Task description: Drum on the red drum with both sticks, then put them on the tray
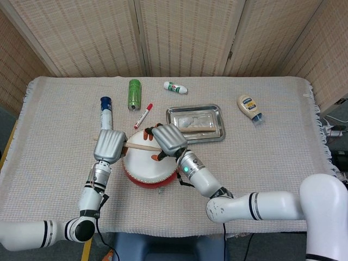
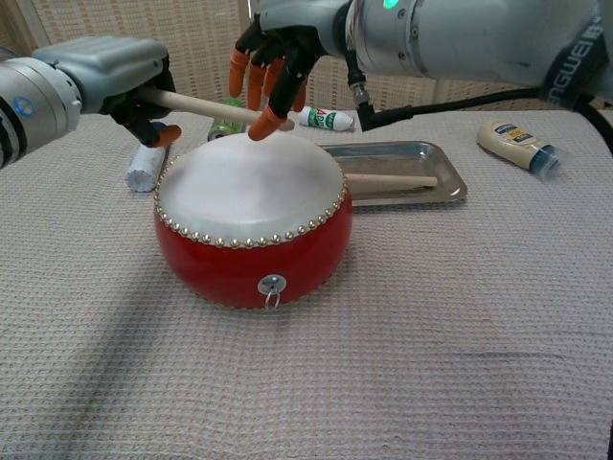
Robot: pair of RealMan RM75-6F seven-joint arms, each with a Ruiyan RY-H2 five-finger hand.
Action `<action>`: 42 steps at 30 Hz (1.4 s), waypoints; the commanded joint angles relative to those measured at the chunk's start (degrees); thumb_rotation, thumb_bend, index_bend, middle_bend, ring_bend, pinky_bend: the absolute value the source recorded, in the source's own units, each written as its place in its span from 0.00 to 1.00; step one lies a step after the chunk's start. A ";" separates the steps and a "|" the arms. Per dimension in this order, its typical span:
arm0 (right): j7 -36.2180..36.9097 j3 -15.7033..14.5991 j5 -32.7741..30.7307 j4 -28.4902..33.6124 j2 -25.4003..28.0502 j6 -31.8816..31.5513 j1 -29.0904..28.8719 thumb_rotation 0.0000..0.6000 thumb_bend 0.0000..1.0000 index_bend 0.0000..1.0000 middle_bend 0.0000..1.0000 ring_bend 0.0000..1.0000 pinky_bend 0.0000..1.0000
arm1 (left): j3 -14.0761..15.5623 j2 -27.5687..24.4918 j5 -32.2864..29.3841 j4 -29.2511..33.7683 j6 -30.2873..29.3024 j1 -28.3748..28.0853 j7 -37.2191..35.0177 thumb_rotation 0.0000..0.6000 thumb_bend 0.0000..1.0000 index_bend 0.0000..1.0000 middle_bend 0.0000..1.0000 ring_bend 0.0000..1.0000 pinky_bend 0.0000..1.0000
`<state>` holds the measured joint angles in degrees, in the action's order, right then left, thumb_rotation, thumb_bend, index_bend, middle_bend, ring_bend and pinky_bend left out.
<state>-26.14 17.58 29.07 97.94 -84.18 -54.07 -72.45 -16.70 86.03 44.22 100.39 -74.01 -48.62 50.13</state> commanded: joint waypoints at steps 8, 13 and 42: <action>-2.75 0.91 -4.29 -4.30 -4.68 -0.68 -2.77 1.00 0.13 0.53 0.46 0.35 0.45 | -0.16 1.50 -1.23 -1.46 -0.94 -1.56 1.64 1.00 0.43 0.93 1.00 1.00 1.00; -2.74 1.32 -4.51 -5.05 -5.71 -0.70 -3.01 1.00 0.15 0.61 0.52 0.39 0.46 | 0.46 2.09 -0.59 -2.18 -1.58 -1.86 2.04 1.00 0.43 0.93 1.00 1.00 1.00; -0.32 2.86 -0.02 -5.37 -6.15 -2.15 -0.78 1.00 0.48 0.85 0.71 0.62 0.56 | 4.31 2.75 6.85 -3.62 -3.77 -0.91 3.25 1.00 0.43 0.90 1.00 1.00 1.00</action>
<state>-26.94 20.33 28.50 92.78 -90.25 -56.08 -73.58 -12.51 88.82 50.82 96.76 -77.65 -49.61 53.30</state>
